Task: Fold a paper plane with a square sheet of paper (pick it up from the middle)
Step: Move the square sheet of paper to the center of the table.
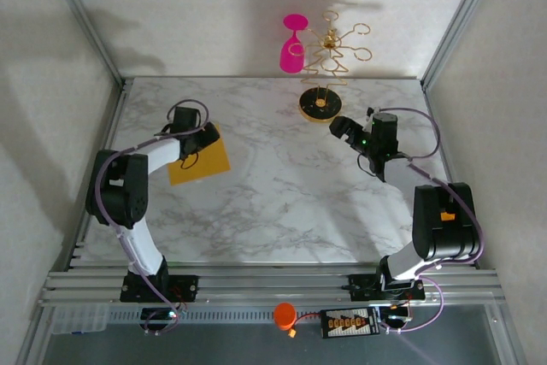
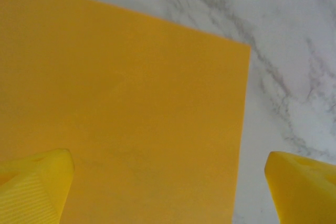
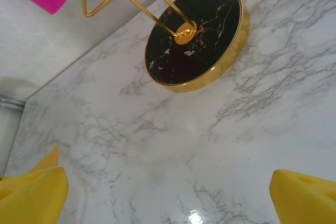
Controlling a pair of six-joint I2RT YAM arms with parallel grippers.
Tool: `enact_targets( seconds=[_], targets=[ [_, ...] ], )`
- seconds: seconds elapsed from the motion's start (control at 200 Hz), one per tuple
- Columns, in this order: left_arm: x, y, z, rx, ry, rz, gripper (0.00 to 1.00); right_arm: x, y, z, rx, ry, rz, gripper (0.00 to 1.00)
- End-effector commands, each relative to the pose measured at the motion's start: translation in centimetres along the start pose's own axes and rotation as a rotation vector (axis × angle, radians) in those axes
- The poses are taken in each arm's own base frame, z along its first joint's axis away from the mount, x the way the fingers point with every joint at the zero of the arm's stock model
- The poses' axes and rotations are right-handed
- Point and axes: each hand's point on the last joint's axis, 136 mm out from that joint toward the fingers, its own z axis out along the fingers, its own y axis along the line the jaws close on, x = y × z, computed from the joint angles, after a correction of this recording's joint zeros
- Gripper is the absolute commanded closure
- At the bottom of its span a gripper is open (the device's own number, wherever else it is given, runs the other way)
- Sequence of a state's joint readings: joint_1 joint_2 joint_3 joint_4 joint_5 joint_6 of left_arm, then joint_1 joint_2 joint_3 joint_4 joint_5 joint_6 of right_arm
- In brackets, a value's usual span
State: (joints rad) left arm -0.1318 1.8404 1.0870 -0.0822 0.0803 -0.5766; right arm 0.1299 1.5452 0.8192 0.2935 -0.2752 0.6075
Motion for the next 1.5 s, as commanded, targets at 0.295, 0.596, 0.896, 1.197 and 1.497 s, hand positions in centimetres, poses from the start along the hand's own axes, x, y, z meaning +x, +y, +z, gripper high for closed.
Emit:
enact_targets(
  seconds=[0.295,0.596,0.896,1.197,1.497],
  targets=[
    [8.4,-1.1,0.5,-0.026,0.179,0.106,0.07,0.0,0.2,0.8,0.003,0.019,0.031,0.01],
    [18.2,-5.0,-2.8,0.056,0.324,0.198,0.08,-0.1,0.1,0.7,0.026,0.017,0.047,0.01],
    [26.3,-13.2,-7.0,0.346,0.515,0.121,0.09,0.6,0.0,0.9,0.03,0.042,0.071,0.02],
    [18.7,-14.4,-10.1,0.358,0.342,0.132,0.08,4.9,2.6,0.8,0.042,0.201,0.105,0.12],
    [17.0,-11.0,-8.1,0.152,0.278,0.342,0.08,14.0,6.3,2.2,0.034,0.421,0.144,0.29]
  ],
)
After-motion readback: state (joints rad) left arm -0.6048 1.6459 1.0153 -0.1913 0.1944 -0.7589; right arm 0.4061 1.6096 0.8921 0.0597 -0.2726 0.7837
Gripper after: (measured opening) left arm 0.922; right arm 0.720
